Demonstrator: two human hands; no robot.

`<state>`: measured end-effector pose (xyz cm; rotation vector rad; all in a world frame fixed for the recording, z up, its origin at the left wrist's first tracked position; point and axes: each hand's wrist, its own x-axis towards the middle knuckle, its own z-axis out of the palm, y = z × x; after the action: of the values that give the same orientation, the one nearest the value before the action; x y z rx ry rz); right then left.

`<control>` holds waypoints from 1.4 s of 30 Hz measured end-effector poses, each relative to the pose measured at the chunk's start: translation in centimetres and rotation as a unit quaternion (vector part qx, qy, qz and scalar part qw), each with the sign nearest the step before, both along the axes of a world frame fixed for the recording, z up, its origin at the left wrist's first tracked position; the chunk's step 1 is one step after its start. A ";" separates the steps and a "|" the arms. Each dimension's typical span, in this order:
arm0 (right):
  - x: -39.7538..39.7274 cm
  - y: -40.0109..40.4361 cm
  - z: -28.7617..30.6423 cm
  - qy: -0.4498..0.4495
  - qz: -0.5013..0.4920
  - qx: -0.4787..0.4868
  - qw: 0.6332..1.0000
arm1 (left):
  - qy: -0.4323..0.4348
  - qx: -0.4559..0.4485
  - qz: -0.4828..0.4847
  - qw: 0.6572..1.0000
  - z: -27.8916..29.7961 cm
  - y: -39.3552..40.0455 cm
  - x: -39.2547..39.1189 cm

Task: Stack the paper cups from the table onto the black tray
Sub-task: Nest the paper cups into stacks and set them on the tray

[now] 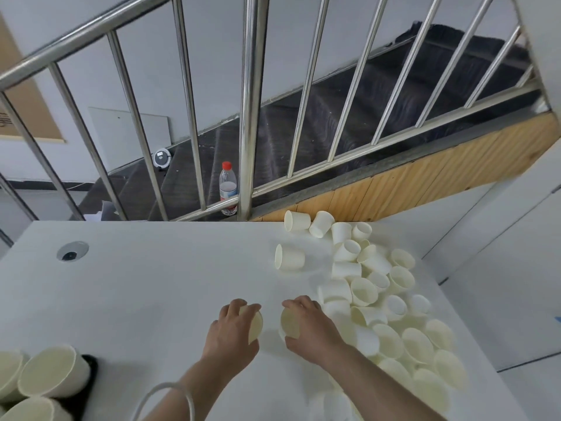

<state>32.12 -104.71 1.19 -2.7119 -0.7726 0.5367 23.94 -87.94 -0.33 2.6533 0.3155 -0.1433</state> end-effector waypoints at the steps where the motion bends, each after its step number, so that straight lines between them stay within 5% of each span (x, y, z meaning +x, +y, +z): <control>1: -0.9 -0.1 0.0 0.001 0.001 0.003 1.000 | -0.005 -0.002 0.004 1.000 0.3 -0.1 -0.9; 21: -15.5 5.1 3.0 -0.024 0.057 0.044 0.997 | -0.042 0.025 0.058 0.997 4.9 4.1 -17.8; 42: -27.9 28.1 3.5 -0.044 0.053 0.074 0.995 | -0.055 0.035 0.070 0.995 5.1 27.1 -29.7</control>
<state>4.22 -76.62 4.67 -2.5829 -0.9444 0.3673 -5.77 -60.80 4.79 2.6852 0.4758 0.0596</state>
